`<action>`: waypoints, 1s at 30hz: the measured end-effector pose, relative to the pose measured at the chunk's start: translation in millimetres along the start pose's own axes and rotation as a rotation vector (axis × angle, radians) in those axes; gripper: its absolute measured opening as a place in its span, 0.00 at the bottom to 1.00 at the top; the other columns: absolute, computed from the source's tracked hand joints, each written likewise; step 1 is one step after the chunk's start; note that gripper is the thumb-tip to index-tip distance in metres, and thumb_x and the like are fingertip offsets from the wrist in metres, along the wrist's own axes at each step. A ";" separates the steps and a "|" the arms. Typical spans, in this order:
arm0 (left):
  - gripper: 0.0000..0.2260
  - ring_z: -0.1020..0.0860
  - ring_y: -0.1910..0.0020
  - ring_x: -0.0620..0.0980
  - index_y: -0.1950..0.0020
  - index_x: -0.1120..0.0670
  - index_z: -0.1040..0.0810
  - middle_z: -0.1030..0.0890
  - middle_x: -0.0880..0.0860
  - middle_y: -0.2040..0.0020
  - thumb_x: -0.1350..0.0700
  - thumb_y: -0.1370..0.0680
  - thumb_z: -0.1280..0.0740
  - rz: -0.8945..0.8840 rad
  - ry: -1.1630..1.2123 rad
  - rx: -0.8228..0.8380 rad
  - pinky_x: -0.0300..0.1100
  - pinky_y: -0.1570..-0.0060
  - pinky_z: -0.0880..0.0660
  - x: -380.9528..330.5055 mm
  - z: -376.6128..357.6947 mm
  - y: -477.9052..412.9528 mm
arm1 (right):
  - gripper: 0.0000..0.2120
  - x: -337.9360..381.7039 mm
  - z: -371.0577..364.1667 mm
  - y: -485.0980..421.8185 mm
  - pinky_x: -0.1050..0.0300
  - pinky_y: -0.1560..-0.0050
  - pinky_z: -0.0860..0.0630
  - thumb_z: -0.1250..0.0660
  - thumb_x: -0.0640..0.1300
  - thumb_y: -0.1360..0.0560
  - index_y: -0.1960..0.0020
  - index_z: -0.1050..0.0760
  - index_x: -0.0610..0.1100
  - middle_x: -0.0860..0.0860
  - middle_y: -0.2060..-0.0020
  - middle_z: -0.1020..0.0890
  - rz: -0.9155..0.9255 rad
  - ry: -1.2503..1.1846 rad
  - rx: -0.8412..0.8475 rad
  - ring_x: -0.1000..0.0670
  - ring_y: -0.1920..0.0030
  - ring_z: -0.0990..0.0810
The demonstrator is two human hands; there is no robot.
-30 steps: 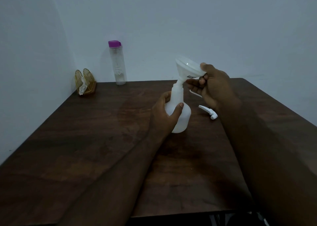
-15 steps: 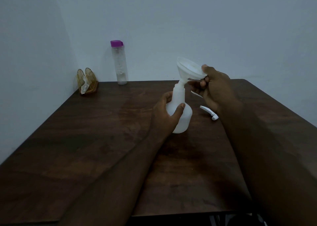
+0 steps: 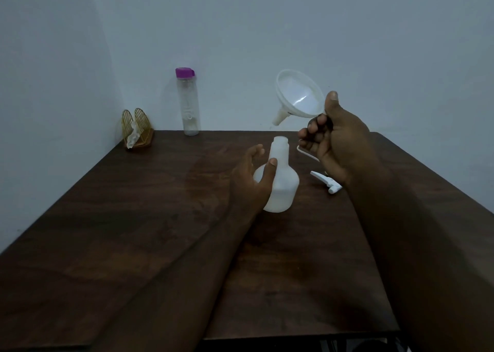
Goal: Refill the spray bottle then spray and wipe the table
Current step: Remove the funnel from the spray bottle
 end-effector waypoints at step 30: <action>0.09 0.24 0.64 0.51 0.63 0.57 0.25 0.23 0.54 0.65 0.57 0.23 0.34 0.291 -0.310 0.084 0.42 0.66 0.30 131.9 127.6 -73.0 | 0.05 -181.6 -169.3 -109.8 0.52 0.61 0.34 0.40 0.36 0.23 0.48 0.28 0.40 0.42 0.48 0.24 0.442 1.715 0.159 0.38 0.51 0.21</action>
Point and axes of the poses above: each hand's wrist, its own y-axis away from the middle knuckle, its own z-axis out of the back of the hand, x = y × z, the point moved 5 cm from there along -y, towards the middle knuckle
